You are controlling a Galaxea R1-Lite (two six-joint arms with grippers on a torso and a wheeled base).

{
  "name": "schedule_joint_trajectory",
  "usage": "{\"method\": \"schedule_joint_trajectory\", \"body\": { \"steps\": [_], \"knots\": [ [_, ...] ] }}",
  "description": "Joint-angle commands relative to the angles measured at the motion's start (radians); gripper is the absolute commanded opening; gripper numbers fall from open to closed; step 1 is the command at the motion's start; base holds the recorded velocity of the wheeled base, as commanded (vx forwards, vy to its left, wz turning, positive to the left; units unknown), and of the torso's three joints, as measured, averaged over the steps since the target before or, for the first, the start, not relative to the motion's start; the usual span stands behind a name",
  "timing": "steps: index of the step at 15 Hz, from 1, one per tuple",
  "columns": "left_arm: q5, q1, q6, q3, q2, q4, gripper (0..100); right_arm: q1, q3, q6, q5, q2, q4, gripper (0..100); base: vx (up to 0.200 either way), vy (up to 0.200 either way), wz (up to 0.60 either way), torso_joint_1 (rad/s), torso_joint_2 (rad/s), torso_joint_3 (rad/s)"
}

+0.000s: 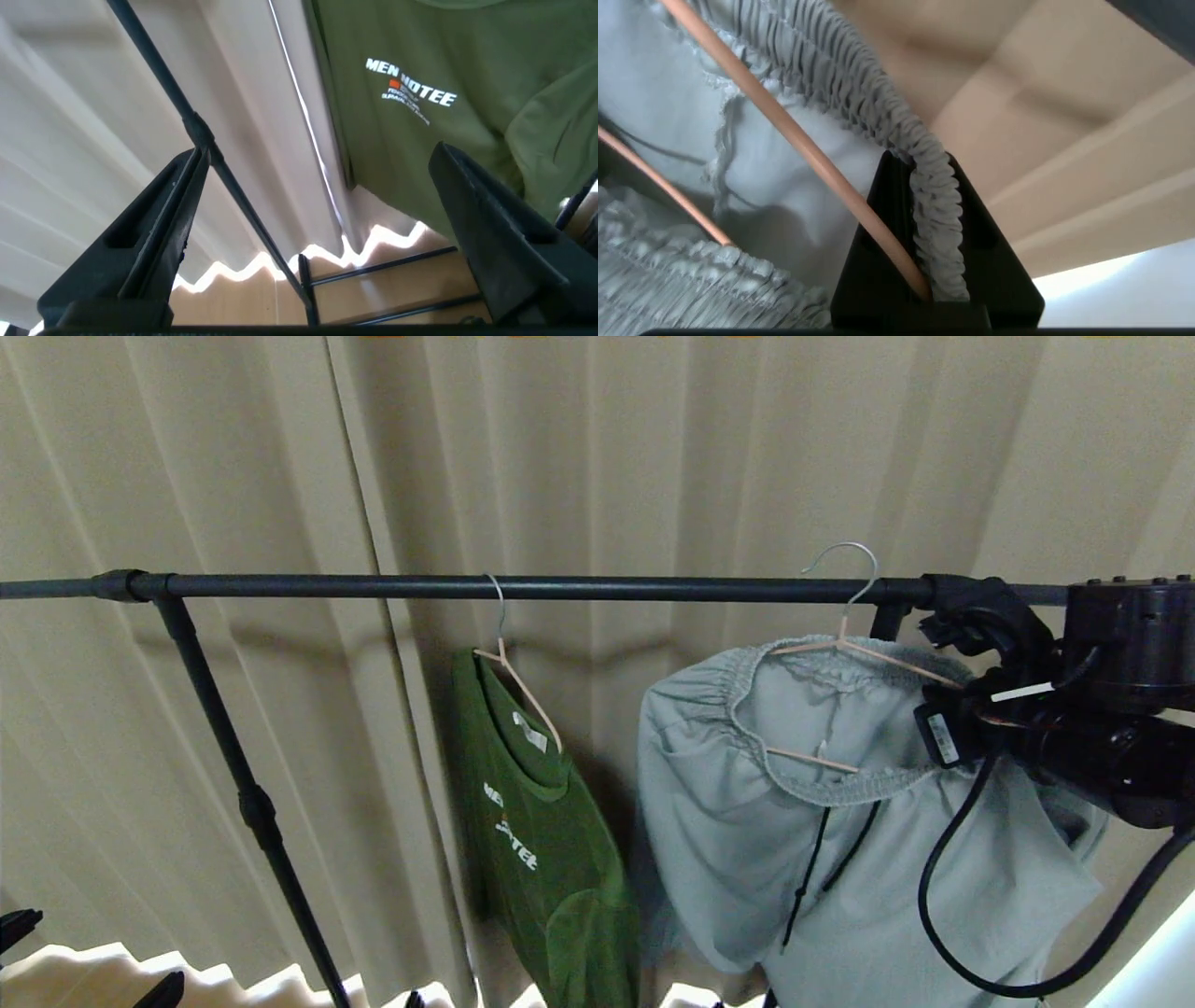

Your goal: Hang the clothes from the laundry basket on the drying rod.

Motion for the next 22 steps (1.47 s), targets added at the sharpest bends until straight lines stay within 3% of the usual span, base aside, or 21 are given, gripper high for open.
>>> {"method": "schedule_joint_trajectory", "body": {
  "steps": [1, 5, 12, 17, 18, 22],
  "knots": [
    [0.001, 0.0, 0.013, -0.002, 0.002, 0.0, 100, 0.003, -0.04, 0.0, -0.002, 0.084, 0.0, 0, 0.0, 0.0, 0.0, 0.0, 0.0, 0.0],
    [0.001, 0.0, 0.016, -0.003, 0.005, 0.001, 100, 0.013, -0.06, 0.002, 0.0, 0.135, 0.0, 0, 0.0, 0.0, 0.0, 0.0, 0.0, 0.0],
    [0.001, 0.0, 0.016, 0.006, 0.007, 0.001, 100, 0.111, -0.063, 0.055, 0.0, 0.169, 0.0, 0, 0.0, 0.0, 0.0, 0.0, 0.0, 0.0],
    [0.001, 0.0, 0.014, 0.006, -0.007, 0.001, 100, 0.112, -0.055, 0.097, 0.0, 0.159, 0.0, 0, 0.0, 0.0, 0.0, 0.0, 0.0, 0.0],
    [0.001, 0.0, 0.014, 0.006, -0.012, 0.003, 100, 0.114, -0.049, 0.106, 0.0, 0.155, 0.0, 100, 0.0, 0.0, 0.0, 0.0, 0.0, 0.0],
    [0.001, 0.0, 0.014, 0.018, -0.035, 0.003, 100, 0.121, -0.02, 0.186, 0.007, 0.133, -0.001, 100, 0.0, 0.0, 0.0, 0.0, 0.0, 0.0]
  ]
}}
